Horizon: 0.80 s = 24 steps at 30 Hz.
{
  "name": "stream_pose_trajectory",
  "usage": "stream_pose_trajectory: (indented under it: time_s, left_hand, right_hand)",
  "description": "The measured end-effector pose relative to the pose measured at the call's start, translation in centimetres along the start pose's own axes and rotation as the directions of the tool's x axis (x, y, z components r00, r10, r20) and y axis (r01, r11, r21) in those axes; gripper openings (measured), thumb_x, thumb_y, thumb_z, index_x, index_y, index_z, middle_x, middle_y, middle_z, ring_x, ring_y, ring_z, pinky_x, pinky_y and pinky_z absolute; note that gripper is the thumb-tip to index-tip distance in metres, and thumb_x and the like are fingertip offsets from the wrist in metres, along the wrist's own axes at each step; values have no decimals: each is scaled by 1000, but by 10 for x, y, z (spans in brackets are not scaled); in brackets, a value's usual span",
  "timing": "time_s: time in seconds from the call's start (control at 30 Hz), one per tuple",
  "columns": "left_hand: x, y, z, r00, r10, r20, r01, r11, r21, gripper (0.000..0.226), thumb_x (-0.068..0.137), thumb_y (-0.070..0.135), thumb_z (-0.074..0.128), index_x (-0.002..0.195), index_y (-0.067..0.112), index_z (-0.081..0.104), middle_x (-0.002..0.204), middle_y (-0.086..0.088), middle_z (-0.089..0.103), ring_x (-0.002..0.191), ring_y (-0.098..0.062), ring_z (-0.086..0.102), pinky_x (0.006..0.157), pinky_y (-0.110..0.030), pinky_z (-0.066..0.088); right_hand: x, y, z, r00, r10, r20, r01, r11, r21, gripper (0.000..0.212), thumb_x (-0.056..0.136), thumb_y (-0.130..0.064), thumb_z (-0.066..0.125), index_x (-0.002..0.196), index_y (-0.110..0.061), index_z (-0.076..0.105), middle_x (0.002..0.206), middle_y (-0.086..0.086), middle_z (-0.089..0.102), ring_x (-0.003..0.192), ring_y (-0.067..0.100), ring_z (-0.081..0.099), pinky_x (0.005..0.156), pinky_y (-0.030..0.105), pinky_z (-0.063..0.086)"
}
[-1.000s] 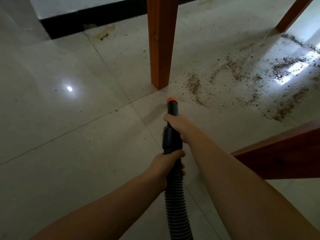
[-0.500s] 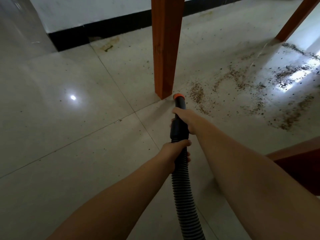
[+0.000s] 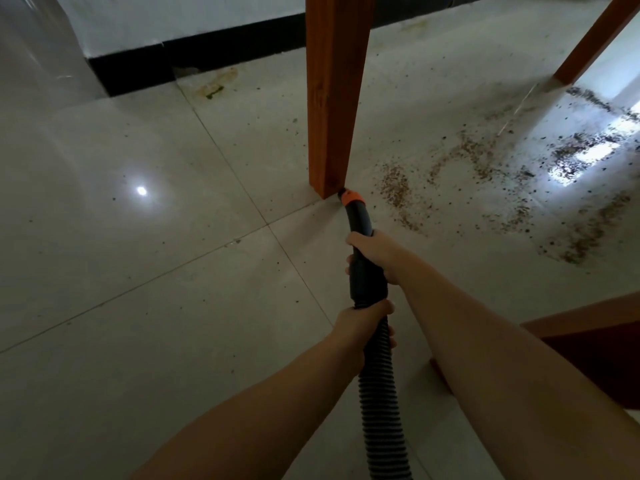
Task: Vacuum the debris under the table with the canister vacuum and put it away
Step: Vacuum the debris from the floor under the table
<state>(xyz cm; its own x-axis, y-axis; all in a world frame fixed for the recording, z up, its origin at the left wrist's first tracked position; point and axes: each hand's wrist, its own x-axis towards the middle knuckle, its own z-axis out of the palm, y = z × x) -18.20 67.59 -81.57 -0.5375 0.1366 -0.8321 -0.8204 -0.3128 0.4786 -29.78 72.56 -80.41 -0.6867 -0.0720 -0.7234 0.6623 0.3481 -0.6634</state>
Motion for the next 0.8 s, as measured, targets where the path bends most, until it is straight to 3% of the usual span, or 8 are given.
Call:
stream_pose_trajectory:
  time_s: [0.17, 0.33, 0.43, 0.53, 0.67, 0.8]
  left_hand:
    - [-16, -12, -16, 999, 18, -27, -19, 997, -68, 21, 87, 15, 65, 98, 0, 57, 66, -11, 56, 53, -23, 56, 54, -31, 52]
    - [-33, -16, -27, 999, 27, -22, -28, 998, -54, 29, 88, 16, 64, 109, -2, 56, 66, -11, 57, 51, -21, 57, 50, -28, 54]
    - [-46, -22, -24, 999, -8, 38, 9, 1000, -16, 25, 87, 17, 64, 103, 0, 55, 65, -10, 57, 51, -21, 58, 52, -29, 54]
    - [-61, -27, -24, 996, -73, 58, 70, 996, 47, 26, 87, 17, 65, 103, 1, 54, 67, -11, 57, 52, -21, 58, 56, -31, 54]
    - [-72, -29, -34, 992, -123, 33, 116, 980, 164, 26, 86, 18, 67, 101, 2, 53, 68, -11, 57, 51, -21, 57, 54, -31, 52]
    - [-77, -28, -32, 991, -130, -18, 129, 936, 327, 23, 87, 20, 67, 95, 3, 55, 70, -11, 58, 53, -21, 58, 55, -32, 52]
  right_hand:
    - [-11, 7, 23, 997, -54, 58, 55, 998, -29, 22, 92, -17, 58, 109, -8, 47, 78, 12, 60, 62, 25, 60, 63, 39, 57]
    - [-24, 5, 41, 994, -70, 78, 79, 990, -119, 31, 90, -23, 59, 114, -7, 48, 91, 14, 64, 85, 33, 66, 85, 48, 56]
    - [-39, 10, 36, 994, -28, 108, 41, 992, -116, 28, 91, -20, 57, 113, -6, 46, 83, 13, 62, 71, 27, 64, 69, 39, 56]
    - [-57, 19, 30, 993, -4, 119, 14, 996, -89, 20, 92, -18, 56, 106, -8, 45, 76, 11, 61, 63, 25, 63, 72, 43, 57]
    - [-67, 35, 35, 999, 14, 51, -16, 999, 39, 20, 92, -17, 56, 106, -9, 44, 76, 12, 59, 64, 26, 61, 78, 46, 57]
    - [-70, 50, 27, 993, 45, -108, -39, 998, 55, 42, 88, -27, 58, 122, -6, 46, 103, 16, 61, 90, 32, 62, 82, 45, 55]
